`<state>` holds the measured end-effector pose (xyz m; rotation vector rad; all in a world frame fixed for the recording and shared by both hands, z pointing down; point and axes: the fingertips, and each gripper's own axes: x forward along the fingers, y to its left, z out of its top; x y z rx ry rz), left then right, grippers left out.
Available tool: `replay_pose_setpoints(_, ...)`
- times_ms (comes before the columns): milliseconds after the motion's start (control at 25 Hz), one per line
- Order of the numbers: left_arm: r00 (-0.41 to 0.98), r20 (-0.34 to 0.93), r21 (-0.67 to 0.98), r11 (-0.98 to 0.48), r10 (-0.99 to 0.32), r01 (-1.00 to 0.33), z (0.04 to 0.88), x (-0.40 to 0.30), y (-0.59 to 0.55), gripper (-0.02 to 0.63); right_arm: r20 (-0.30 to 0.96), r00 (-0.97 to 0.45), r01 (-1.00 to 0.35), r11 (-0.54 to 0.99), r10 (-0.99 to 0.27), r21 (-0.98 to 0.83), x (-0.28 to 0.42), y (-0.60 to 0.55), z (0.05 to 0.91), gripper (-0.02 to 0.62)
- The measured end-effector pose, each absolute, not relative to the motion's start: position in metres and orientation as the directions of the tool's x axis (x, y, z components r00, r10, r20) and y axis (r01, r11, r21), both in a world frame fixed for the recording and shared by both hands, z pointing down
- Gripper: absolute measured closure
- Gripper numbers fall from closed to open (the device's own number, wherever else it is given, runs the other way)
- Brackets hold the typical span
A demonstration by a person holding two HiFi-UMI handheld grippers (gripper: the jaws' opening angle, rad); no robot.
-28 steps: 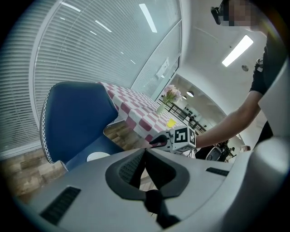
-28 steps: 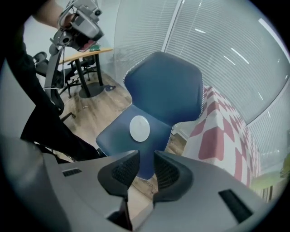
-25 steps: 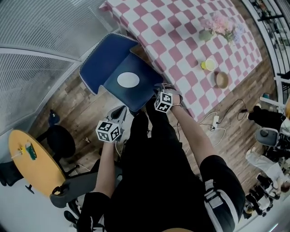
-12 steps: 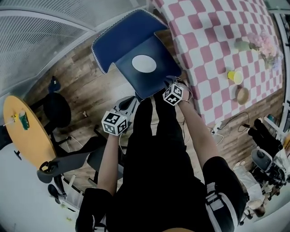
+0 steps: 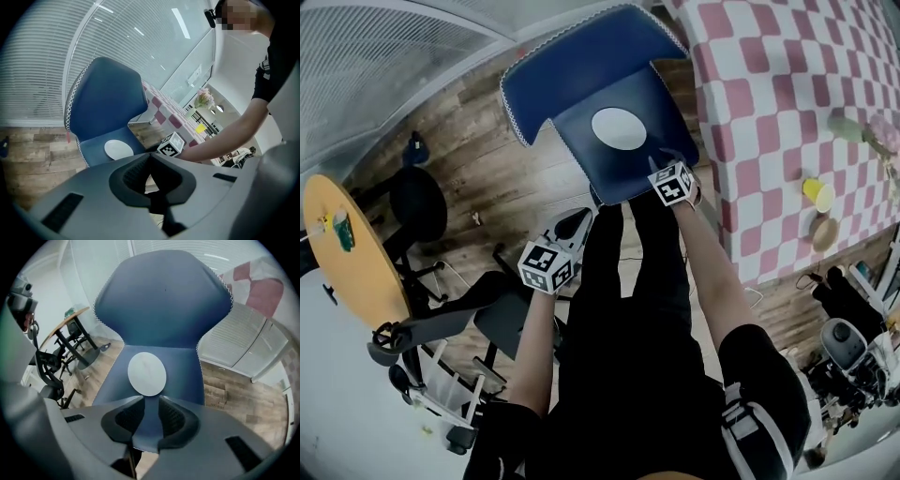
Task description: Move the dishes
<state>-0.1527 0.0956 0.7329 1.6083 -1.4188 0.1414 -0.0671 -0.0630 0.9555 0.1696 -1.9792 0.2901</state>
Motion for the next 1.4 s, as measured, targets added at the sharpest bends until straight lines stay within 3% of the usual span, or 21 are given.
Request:
replay_pose_setpoints(280, 0.307, 0.639, 0.578, 0.176, -0.706, -0.797, 0.772, -0.159, 0.091, 0.584, 0.901, -0.431, -0.339, 0.917, 0.047, -0.21, -0.086, -0.072, 1.009, 0.486)
replay_pose_setpoints(480, 0.311, 0.653, 0.58, 0.193, -0.69, -0.791, 0.791, -0.156, 0.09, 0.584, 0.851, -0.519, -0.508, 0.775, 0.073, -0.376, -0.098, -0.084, 1.036, 0.488)
replay_pose_setpoints(720, 0.322, 0.665, 0.586, 0.203, -0.674, -0.785, 0.805, -0.157, 0.091, 0.584, 0.814, -0.569, -0.577, 0.647, 0.119, -0.498, -0.108, -0.092, 1.064, 0.479)
replay_pose_setpoints(760, 0.322, 0.664, 0.587, 0.204, -0.674, -0.783, 0.806, -0.159, 0.09, 0.584, 0.793, -0.595, -0.585, 0.604, 0.134, -0.541, -0.111, -0.092, 1.07, 0.472)
replay_pose_setpoints(840, 0.32, 0.663, 0.589, 0.208, -0.676, -0.781, 0.808, -0.163, 0.09, 0.584, 0.745, -0.65, -0.6, 0.501, 0.149, -0.624, -0.117, -0.093, 1.072, 0.381)
replay_pose_setpoints(960, 0.316, 0.666, 0.591, 0.219, -0.676, -0.777, 0.808, -0.168, 0.093, 0.584, 0.733, -0.666, -0.614, 0.457, 0.139, -0.644, -0.116, -0.098, 1.068, 0.448)
replay_pose_setpoints(1400, 0.324, 0.672, 0.595, 0.224, -0.666, -0.772, 0.814, -0.176, 0.105, 0.584, 0.805, -0.59, -0.693, 0.469, 0.068, -0.548, -0.115, -0.102, 1.067, 0.485)
